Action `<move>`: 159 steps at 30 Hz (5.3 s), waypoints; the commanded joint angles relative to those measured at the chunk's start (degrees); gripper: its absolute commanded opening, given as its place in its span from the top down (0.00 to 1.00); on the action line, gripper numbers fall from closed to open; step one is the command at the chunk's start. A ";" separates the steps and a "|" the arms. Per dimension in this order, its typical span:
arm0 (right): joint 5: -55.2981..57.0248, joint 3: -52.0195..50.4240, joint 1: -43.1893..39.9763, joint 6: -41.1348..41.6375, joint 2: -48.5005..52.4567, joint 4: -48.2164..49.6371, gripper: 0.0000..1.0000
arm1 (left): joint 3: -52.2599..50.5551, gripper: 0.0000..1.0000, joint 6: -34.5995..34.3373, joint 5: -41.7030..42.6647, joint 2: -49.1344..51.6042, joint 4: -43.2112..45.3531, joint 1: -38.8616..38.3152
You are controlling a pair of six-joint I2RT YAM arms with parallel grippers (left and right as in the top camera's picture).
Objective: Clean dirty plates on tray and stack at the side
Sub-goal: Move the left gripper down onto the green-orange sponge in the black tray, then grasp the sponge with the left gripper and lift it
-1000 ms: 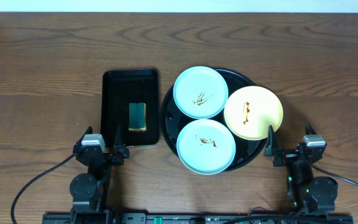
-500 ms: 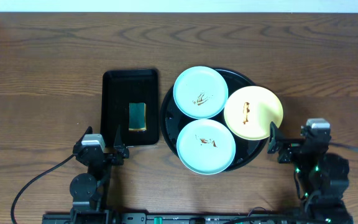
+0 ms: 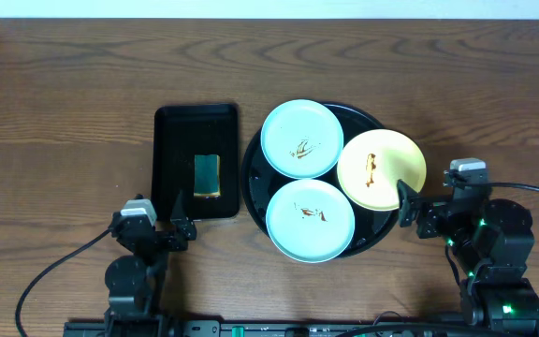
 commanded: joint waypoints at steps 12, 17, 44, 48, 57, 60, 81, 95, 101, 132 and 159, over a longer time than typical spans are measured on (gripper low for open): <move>5.70 2.16 0.33 7.23 5.14 0.20 0.01 | 25.77 0.16 -1.81 0.85 30.67 -11.78 0.24; 6.05 5.62 0.31 7.15 12.15 -3.30 0.01 | 40.02 0.16 -1.16 1.01 44.19 -27.19 0.24; 9.64 21.40 0.22 4.35 31.61 -17.22 0.01 | 56.74 0.18 -0.92 0.96 70.40 -36.33 -3.15; 9.62 21.40 0.22 4.35 31.61 -17.27 0.01 | 56.74 0.20 -0.66 0.66 77.13 -35.89 -5.62; 9.64 21.40 0.22 4.35 31.61 -17.25 0.01 | 56.74 0.25 -0.57 -0.50 89.37 -30.32 -6.14; 9.64 21.40 0.22 4.35 31.61 -17.25 0.01 | 56.74 0.25 -0.55 1.66 91.95 -28.83 -6.16; 9.64 21.40 0.22 4.35 31.61 -17.27 0.01 | 56.74 0.44 -0.57 4.66 97.50 -25.77 -6.34; 9.64 21.40 0.22 4.35 31.61 -17.46 0.01 | 56.74 0.58 -1.36 -0.79 97.50 -27.34 -10.84; 9.62 21.40 0.22 4.35 31.61 -17.49 0.01 | 56.74 0.71 -1.42 -0.79 97.50 -27.34 -10.82; 9.62 21.40 0.22 4.35 31.61 -17.46 0.01 | 57.57 0.93 -1.40 -1.42 90.75 -29.16 -10.69; 9.62 21.40 0.22 4.37 31.61 -17.68 0.01 | 56.30 0.93 -2.49 33.94 98.01 -21.92 5.14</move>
